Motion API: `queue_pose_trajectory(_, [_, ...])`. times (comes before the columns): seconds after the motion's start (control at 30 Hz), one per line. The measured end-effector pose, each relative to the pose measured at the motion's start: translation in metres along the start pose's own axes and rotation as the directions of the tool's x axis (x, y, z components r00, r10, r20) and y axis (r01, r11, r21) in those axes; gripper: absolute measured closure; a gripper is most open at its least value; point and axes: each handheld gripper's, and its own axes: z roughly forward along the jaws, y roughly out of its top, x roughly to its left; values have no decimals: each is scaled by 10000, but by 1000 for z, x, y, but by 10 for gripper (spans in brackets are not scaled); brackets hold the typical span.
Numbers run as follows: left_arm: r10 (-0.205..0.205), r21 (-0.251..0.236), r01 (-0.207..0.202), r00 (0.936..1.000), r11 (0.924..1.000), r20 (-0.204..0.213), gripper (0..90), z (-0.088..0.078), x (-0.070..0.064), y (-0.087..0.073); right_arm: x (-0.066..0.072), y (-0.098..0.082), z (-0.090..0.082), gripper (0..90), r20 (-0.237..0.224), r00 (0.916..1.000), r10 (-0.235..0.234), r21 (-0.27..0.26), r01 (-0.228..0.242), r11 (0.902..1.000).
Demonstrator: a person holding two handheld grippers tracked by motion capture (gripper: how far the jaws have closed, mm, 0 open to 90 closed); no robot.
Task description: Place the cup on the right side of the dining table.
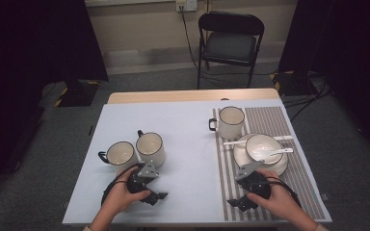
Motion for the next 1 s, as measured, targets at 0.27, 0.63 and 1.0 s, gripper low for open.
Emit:
queue_pose_trajectory(0.27, [19,-800,-12,10000,9968,85,159,0,0,-10,6,-13,1,169,408,9971,-635,-768,665,9948])
queue_pose_trajectory(0.63, [44,-1515,-30,9999,9885,92,156,1,0,-20,4,-23,2,165,419,9954,-861,-1512,915,9843])
queue_pose_trajectory(1.0, [52,-1518,-39,10000,9884,77,156,1,0,-20,3,-31,3,162,389,9950,-918,-2105,979,9727])
